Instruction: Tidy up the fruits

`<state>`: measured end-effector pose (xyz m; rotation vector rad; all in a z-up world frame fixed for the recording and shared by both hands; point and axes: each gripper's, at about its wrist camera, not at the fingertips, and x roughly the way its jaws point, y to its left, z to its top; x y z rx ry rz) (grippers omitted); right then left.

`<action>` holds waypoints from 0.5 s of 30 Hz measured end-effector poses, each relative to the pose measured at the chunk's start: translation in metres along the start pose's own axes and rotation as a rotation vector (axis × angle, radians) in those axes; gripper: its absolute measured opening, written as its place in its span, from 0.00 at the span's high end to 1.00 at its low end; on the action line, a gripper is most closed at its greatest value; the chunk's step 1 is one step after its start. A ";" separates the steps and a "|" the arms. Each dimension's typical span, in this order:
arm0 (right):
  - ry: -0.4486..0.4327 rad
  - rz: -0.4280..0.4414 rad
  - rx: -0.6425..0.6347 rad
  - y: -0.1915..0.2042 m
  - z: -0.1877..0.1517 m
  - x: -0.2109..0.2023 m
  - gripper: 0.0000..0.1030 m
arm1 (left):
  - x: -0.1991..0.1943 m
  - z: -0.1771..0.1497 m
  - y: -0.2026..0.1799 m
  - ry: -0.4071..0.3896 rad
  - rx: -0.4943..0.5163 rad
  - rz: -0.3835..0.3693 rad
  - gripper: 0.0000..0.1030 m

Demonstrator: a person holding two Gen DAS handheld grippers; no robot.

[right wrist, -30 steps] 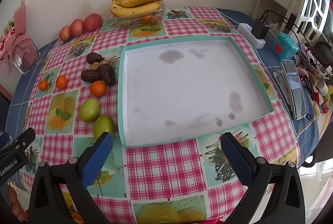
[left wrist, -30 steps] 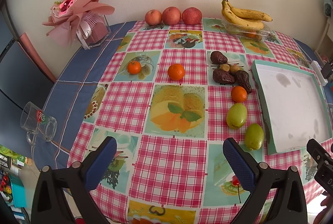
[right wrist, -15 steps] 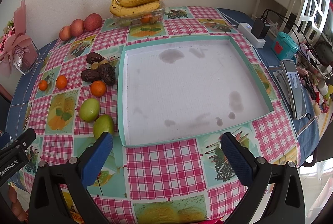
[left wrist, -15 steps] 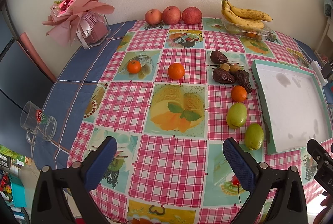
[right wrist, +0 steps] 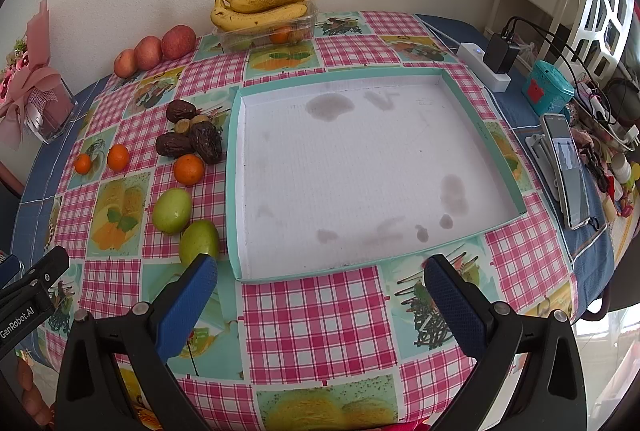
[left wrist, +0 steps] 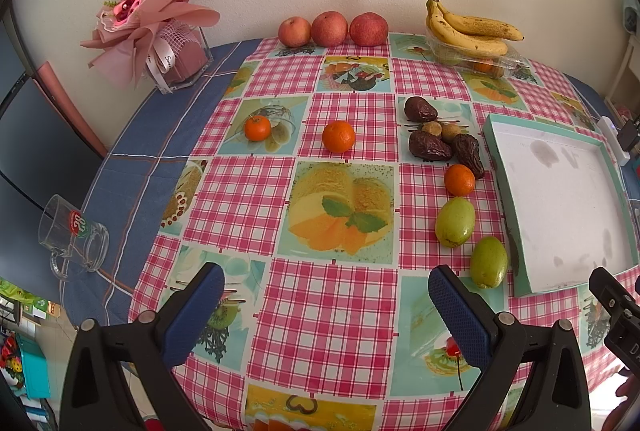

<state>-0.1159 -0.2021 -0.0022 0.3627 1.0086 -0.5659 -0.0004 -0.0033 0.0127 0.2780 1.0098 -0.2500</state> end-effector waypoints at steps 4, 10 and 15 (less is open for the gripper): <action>0.001 0.001 0.000 -0.001 0.001 0.000 0.00 | 0.000 0.000 0.000 0.004 0.003 0.003 0.00; 0.018 -0.006 -0.003 0.002 -0.003 0.004 0.00 | 0.004 -0.004 -0.002 0.033 0.011 0.021 0.00; -0.015 -0.015 -0.039 0.011 0.008 -0.004 0.00 | -0.003 0.013 0.001 0.015 0.010 0.040 0.00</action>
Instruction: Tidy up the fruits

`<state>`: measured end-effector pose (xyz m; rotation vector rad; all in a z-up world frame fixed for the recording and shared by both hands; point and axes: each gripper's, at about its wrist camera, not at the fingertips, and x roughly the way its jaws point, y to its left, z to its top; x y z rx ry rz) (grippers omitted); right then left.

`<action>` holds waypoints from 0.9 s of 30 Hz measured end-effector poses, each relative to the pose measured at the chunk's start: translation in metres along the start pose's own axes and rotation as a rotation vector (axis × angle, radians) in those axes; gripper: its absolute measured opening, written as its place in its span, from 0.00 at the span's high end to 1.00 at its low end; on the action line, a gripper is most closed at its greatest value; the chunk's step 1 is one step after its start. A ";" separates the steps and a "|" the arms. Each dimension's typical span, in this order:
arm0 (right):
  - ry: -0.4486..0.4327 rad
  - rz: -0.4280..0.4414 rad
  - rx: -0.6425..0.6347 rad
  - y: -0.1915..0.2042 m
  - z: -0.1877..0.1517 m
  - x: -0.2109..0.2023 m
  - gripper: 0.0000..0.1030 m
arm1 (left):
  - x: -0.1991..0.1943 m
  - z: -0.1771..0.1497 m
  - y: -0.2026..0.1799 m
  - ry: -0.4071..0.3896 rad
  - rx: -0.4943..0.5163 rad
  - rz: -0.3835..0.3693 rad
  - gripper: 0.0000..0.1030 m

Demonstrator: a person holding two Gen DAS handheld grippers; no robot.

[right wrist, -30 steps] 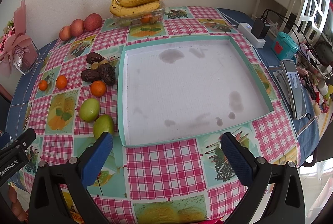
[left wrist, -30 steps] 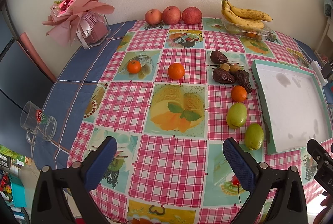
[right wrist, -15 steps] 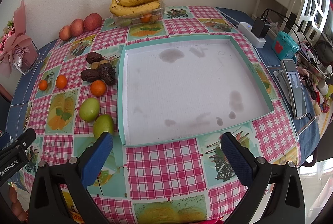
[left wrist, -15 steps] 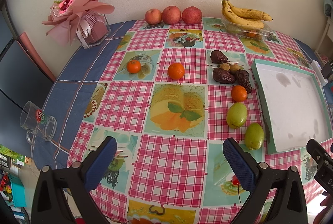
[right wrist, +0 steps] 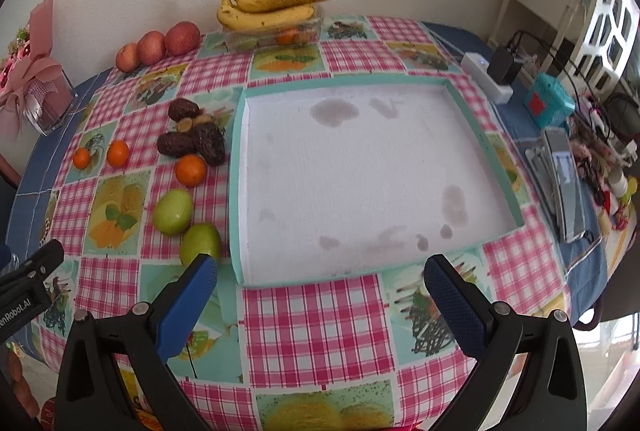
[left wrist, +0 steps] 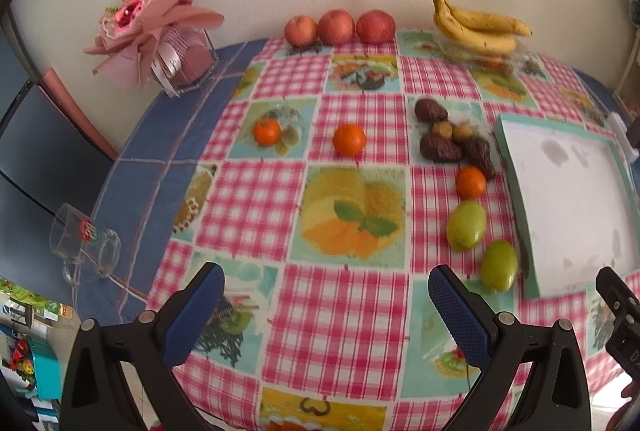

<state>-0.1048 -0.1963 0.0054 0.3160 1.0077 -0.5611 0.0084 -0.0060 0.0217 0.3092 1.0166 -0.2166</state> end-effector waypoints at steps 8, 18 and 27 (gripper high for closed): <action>-0.156 0.085 0.027 0.017 0.059 -0.031 0.00 | -0.004 0.060 0.018 -0.052 -0.103 -0.020 0.00; -0.191 0.093 -0.046 0.057 0.111 -0.005 0.00 | 0.053 0.103 0.025 0.043 -0.201 0.019 0.00; -0.127 0.174 -0.022 0.065 0.147 0.038 0.00 | 0.093 0.140 0.030 0.057 -0.229 0.019 0.00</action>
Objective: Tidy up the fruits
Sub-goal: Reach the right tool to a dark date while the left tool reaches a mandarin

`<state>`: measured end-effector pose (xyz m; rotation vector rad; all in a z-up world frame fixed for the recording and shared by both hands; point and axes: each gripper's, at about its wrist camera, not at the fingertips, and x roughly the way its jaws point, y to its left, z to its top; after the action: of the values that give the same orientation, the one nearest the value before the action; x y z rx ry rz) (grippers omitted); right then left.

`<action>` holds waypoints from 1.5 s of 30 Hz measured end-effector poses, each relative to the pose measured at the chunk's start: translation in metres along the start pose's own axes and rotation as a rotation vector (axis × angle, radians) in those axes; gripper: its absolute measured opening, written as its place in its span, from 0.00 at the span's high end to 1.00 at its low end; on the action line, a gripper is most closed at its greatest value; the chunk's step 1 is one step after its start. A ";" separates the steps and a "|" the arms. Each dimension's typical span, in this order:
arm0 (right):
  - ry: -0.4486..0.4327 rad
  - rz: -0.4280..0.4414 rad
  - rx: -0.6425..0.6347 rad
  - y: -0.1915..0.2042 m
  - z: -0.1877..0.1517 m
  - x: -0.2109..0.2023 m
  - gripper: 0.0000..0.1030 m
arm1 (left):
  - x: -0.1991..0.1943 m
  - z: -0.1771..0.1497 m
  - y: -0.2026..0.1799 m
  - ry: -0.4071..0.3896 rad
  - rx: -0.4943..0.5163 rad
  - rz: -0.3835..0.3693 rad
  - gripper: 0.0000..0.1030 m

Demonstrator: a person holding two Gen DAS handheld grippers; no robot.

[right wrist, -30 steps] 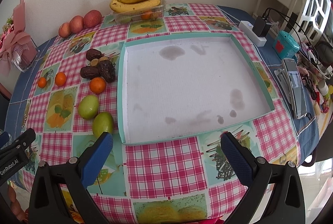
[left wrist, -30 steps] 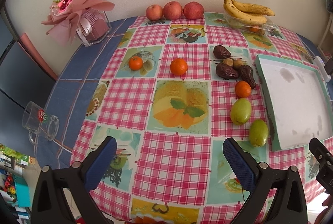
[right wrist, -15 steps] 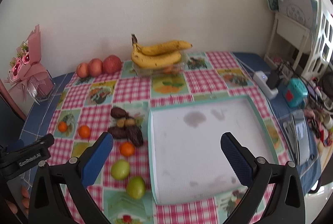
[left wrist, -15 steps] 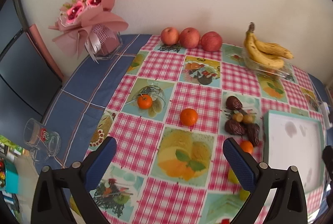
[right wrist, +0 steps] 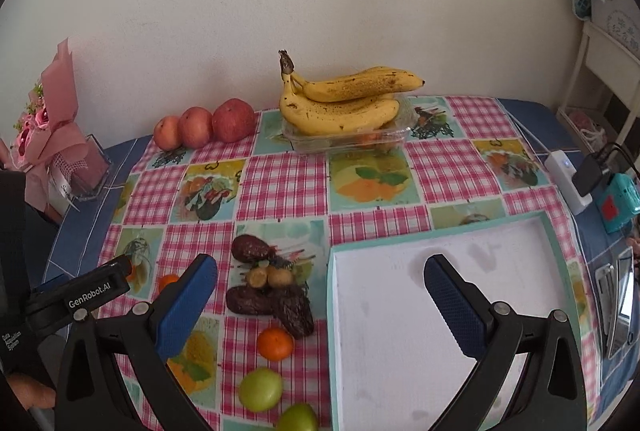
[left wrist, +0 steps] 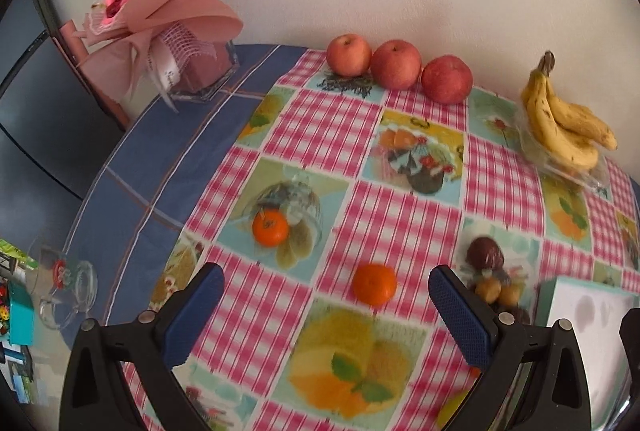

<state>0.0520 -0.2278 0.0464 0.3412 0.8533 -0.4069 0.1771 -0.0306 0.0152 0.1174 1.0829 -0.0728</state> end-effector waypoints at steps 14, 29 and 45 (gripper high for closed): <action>0.117 0.095 -0.073 0.023 -0.007 0.047 0.29 | 0.045 -0.003 -0.001 0.089 -0.064 -0.157 0.00; 0.274 0.123 -0.091 0.029 -0.036 0.090 0.52 | 0.084 -0.016 0.001 0.157 -0.064 -0.195 0.00; 0.323 0.101 -0.057 0.019 -0.046 0.106 0.65 | 0.087 -0.017 -0.015 0.167 -0.028 -0.221 0.18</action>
<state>0.0937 -0.2126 -0.0625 0.4017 1.1554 -0.2356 0.2014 -0.0436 -0.0702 -0.0222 1.2603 -0.2504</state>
